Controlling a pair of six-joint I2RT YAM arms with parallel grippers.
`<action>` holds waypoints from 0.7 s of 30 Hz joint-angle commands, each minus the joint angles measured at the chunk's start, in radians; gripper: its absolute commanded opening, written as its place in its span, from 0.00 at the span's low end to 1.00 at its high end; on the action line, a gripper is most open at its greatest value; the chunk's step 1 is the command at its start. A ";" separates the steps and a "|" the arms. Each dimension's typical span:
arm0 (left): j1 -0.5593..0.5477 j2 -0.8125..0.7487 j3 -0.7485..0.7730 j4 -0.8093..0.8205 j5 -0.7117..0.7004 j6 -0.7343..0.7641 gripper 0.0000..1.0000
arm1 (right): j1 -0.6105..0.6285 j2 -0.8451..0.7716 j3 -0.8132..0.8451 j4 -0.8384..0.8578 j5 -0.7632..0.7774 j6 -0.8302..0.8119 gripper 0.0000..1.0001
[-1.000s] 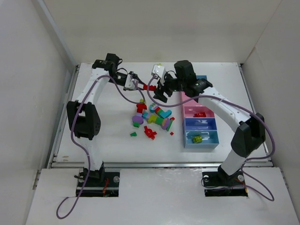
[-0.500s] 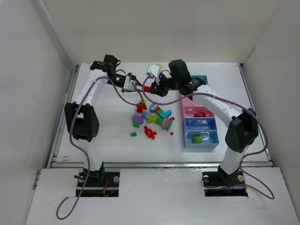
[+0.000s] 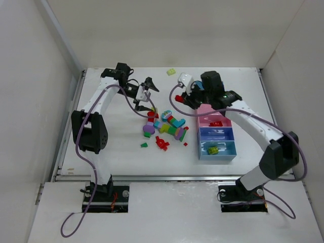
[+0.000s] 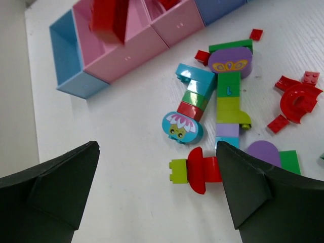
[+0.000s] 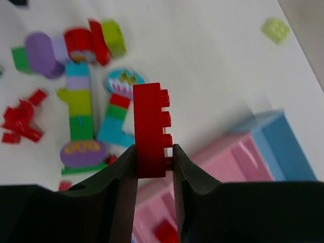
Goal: Sort the legos into containers by color
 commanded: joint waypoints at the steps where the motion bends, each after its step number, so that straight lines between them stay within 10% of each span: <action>1: 0.001 -0.052 -0.032 -0.012 -0.059 0.005 1.00 | -0.048 -0.126 -0.070 -0.146 0.120 -0.021 0.00; 21: 0.019 -0.041 -0.127 0.148 -0.157 -0.151 1.00 | -0.150 -0.042 -0.097 -0.402 0.341 -0.227 0.00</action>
